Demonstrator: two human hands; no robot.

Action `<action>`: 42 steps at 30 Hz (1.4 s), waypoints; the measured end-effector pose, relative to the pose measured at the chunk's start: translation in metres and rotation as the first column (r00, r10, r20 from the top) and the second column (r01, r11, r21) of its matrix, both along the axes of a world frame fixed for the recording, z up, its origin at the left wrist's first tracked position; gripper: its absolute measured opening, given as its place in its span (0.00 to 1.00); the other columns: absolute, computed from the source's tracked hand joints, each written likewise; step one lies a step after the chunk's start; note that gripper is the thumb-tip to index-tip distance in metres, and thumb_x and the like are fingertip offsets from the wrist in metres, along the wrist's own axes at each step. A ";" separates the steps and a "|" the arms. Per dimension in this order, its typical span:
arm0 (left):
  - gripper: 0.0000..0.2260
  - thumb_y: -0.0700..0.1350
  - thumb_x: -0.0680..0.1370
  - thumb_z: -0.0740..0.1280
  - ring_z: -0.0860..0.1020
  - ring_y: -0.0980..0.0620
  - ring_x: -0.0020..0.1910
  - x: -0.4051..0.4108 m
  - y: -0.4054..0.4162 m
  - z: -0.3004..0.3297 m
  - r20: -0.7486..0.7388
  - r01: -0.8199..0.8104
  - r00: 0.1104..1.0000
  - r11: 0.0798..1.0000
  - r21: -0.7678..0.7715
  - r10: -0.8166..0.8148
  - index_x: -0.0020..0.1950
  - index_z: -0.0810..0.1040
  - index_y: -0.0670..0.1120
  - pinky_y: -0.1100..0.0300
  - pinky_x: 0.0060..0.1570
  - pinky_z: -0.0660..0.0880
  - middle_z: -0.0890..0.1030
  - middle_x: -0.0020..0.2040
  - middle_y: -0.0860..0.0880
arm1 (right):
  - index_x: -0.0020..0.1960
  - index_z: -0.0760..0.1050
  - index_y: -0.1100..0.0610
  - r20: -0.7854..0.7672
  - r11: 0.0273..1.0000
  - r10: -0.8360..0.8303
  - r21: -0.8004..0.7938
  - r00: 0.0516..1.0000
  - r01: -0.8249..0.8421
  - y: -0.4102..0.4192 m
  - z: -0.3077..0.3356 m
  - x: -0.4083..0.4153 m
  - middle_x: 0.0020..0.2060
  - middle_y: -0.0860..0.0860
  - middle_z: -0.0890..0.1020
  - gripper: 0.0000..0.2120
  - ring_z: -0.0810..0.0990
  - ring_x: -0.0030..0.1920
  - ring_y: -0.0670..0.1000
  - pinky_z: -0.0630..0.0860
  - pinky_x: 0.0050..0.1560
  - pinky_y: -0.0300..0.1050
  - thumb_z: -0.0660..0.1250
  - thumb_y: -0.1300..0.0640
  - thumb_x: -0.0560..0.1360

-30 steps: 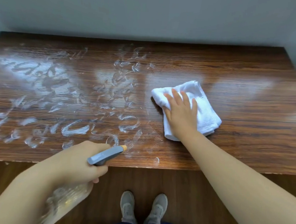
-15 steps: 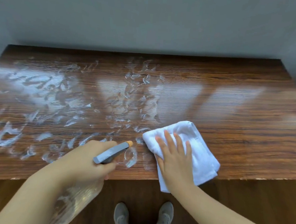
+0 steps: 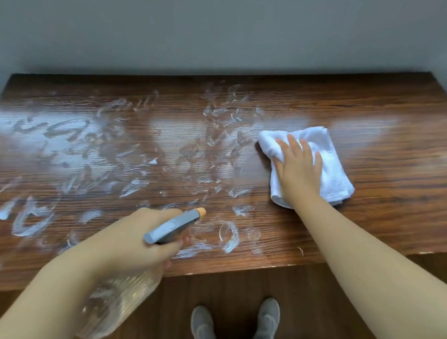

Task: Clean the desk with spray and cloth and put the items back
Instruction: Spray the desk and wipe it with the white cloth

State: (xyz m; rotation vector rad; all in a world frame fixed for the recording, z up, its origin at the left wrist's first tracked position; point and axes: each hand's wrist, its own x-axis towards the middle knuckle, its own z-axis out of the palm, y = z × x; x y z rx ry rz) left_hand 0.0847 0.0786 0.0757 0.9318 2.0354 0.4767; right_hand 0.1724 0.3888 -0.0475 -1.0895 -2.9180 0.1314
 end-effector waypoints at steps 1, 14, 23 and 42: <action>0.02 0.45 0.80 0.66 0.79 0.58 0.32 -0.001 -0.002 0.001 0.003 0.003 1.000 1.000 0.006 -0.003 0.51 0.76 0.48 0.66 0.33 0.68 0.78 0.33 0.58 | 0.73 0.63 0.48 0.003 1.000 -0.006 -0.001 1.000 0.006 0.001 -0.001 0.007 0.76 0.47 0.60 0.21 0.57 0.75 0.55 0.52 0.71 0.61 0.54 0.46 0.81; 0.03 0.47 0.80 0.66 0.85 0.56 0.38 0.005 -0.001 0.004 0.099 -0.036 0.995 0.998 0.055 0.030 0.52 0.78 0.53 0.54 0.47 0.80 0.84 0.43 0.50 | 0.71 0.61 0.48 -0.060 0.997 0.028 0.067 0.998 -0.024 -0.090 -0.011 0.112 0.72 0.51 0.69 0.25 0.66 0.70 0.56 0.61 0.64 0.60 0.52 0.46 0.75; 0.04 0.47 0.80 0.66 0.85 0.56 0.37 0.012 0.007 -0.001 0.113 -0.049 0.993 0.998 0.041 0.044 0.54 0.78 0.51 0.52 0.48 0.81 0.85 0.46 0.49 | 0.70 0.66 0.49 -0.026 0.973 0.226 0.064 0.974 -0.224 -0.055 -0.010 0.067 0.71 0.49 0.70 0.23 0.66 0.70 0.55 0.58 0.67 0.59 0.50 0.45 0.78; 0.03 0.45 0.80 0.66 0.85 0.56 0.37 0.022 0.004 0.004 0.090 -0.086 0.993 0.994 0.071 0.080 0.52 0.79 0.50 0.53 0.47 0.80 0.84 0.47 0.49 | 0.70 0.61 0.47 -0.077 0.992 0.118 0.048 0.990 -0.114 -0.060 -0.005 0.114 0.71 0.51 0.70 0.22 0.67 0.70 0.57 0.59 0.66 0.60 0.51 0.46 0.77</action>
